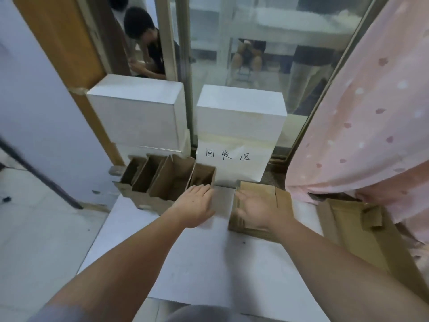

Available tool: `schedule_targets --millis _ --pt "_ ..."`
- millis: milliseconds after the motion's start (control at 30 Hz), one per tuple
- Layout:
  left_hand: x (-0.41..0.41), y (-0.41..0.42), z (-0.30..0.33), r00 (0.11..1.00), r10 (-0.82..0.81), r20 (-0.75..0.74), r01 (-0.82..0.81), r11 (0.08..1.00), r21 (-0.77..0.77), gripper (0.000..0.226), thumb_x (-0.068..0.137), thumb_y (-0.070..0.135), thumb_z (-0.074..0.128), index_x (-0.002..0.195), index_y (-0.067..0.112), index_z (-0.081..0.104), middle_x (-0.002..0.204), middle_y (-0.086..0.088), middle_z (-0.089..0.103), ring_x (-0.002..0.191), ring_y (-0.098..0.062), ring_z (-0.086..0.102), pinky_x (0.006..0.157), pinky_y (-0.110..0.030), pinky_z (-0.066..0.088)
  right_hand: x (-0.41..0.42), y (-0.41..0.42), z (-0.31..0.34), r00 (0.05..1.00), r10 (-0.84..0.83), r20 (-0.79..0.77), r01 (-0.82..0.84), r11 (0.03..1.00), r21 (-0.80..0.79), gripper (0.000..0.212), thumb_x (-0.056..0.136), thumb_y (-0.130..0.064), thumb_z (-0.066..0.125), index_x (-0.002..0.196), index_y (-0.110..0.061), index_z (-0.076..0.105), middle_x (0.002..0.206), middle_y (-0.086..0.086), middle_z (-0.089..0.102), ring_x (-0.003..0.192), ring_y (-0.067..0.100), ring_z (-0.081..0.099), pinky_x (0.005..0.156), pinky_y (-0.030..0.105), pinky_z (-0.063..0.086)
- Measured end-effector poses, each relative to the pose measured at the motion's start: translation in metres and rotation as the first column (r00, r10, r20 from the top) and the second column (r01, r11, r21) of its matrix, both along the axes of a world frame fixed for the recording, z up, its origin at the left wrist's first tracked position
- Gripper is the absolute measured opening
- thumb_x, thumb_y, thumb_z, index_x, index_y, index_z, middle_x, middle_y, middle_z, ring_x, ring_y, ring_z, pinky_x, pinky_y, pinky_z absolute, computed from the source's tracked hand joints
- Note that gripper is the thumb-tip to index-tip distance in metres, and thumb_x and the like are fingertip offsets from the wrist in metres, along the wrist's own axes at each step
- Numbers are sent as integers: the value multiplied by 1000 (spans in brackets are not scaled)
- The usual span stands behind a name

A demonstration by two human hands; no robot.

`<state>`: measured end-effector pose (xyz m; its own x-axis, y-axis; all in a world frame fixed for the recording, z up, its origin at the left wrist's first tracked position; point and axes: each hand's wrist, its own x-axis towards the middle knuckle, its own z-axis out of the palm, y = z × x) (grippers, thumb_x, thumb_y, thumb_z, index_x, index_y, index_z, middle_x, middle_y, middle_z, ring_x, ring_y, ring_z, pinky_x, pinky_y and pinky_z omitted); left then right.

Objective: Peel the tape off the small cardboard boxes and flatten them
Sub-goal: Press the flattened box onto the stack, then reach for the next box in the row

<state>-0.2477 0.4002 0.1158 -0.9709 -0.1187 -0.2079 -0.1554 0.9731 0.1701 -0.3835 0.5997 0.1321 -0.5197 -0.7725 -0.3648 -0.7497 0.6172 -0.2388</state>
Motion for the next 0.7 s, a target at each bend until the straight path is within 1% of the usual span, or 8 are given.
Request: schedule_targets --millis 67,167,233,367,433,533,633,700 --pt "20 -15 13 998 64 -6 -64 998 -20 75 106 56 39 165 15 16 172 -5 18 158 -22 16 129 -38 9 8 -29 13 998 63 4 -63 998 -29 67 105 -33 49 161 -12 19 166 10 24 151 27 24 120 31 18" --pt "49 -33 32 982 183 -38 -184 982 -37 73 106 54 41 164 17 18 169 -3 24 156 -21 21 127 -37 13 19 -66 28 989 148 -11 -149 983 -108 69 103 -40 49 161 -14 22 164 7 29 149 25 28 120 34 25" --pt "70 -43 37 964 266 -21 -267 963 -46 73 106 53 41 165 18 16 171 -2 22 157 -22 18 127 -37 12 30 -86 35 979 201 -27 -203 966 -162 68 103 -41 49 160 -15 25 162 5 32 148 23 30 118 34 28" --pt "110 -60 36 917 399 6 -399 916 -47 74 106 58 41 165 22 16 172 -2 18 158 -22 15 128 -39 11 56 -112 43 954 300 -12 -298 939 -173 67 104 -38 50 161 -14 23 164 5 30 151 22 24 120 32 22" --pt "127 -65 37 900 436 -9 -435 898 -56 74 105 60 41 165 22 19 171 -1 21 158 -22 18 128 -40 14 69 -123 45 943 334 -8 -330 928 -171 67 104 -38 49 161 -15 23 165 5 28 152 22 23 123 35 21" --pt "151 -69 44 881 471 -45 -473 879 -54 72 105 57 44 164 21 21 170 -1 24 157 -22 21 127 -38 15 89 -138 47 922 386 -21 -385 910 -153 65 105 -37 50 160 -14 24 163 6 31 150 23 27 122 36 23" --pt "172 -80 47 874 484 -45 -486 872 -60 72 106 55 43 165 21 18 171 -2 21 157 -23 20 127 -38 15 107 -155 49 909 414 -35 -415 902 -120 67 105 -38 49 161 -13 22 166 6 26 153 23 21 123 36 18" --pt "185 -92 47 873 486 -27 -487 871 -63 74 106 57 41 165 20 16 172 -2 18 158 -24 17 128 -39 13 122 -167 50 914 402 -58 -406 904 -135 66 104 -39 51 160 -15 25 164 5 29 151 22 25 123 36 21"
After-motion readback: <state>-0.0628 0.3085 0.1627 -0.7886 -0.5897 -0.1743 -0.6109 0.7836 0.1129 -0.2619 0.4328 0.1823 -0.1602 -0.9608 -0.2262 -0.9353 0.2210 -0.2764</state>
